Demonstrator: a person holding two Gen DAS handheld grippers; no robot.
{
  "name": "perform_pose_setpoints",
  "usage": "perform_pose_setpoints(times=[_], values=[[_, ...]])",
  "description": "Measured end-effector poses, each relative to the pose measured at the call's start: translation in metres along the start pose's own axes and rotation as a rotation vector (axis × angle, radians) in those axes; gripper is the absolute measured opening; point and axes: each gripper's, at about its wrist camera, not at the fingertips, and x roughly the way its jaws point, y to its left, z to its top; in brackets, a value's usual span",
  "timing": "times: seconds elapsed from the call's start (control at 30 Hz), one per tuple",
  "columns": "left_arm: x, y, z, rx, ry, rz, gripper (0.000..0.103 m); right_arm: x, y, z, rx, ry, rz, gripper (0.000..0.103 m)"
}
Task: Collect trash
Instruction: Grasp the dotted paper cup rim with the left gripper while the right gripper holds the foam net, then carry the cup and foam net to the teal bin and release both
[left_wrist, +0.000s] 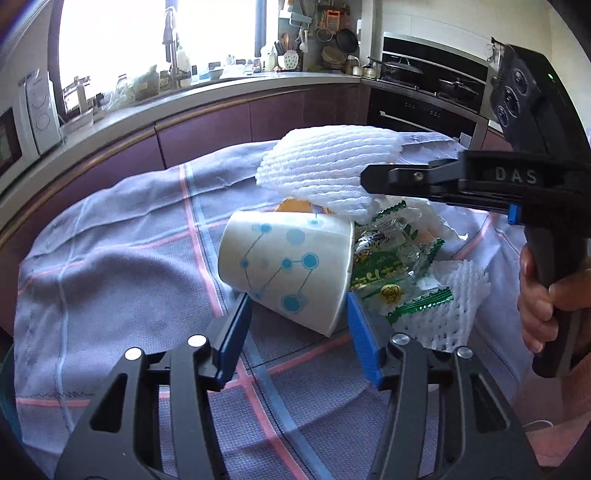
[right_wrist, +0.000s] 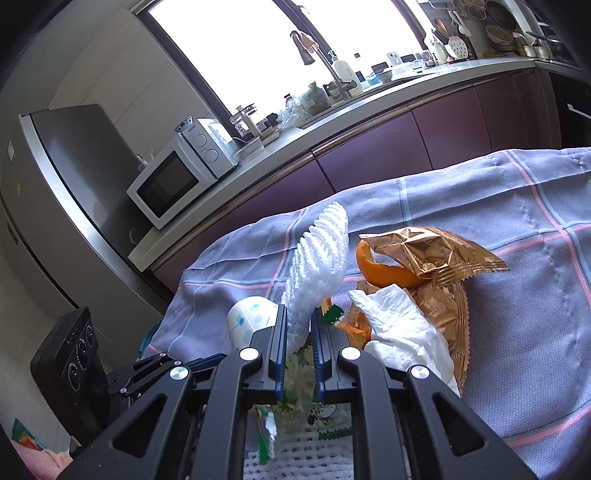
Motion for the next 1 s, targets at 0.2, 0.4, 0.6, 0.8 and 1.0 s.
perform_pose_setpoints(times=[0.2, 0.4, 0.6, 0.8, 1.0], values=[[-0.001, 0.034, -0.002, -0.133, -0.007, -0.013, 0.013, 0.002, 0.003, -0.005, -0.003, 0.002, -0.001, 0.011], [-0.025, 0.072, -0.006, -0.236, -0.076, 0.024, 0.004, 0.0, 0.019, 0.002, -0.054, -0.017, 0.012, 0.01], [-0.083, 0.107, -0.023, -0.286, -0.159, 0.053, 0.004, 0.005, 0.062, 0.01, -0.141, -0.008, 0.089, 0.01], [-0.159, 0.158, -0.06, -0.368, -0.245, 0.139, 0.004, 0.037, 0.134, 0.008, -0.263, 0.074, 0.239, 0.01], [-0.226, 0.229, -0.114, -0.512, -0.288, 0.308, 0.003, 0.101, 0.218, -0.012, -0.395, 0.204, 0.371, 0.01]])
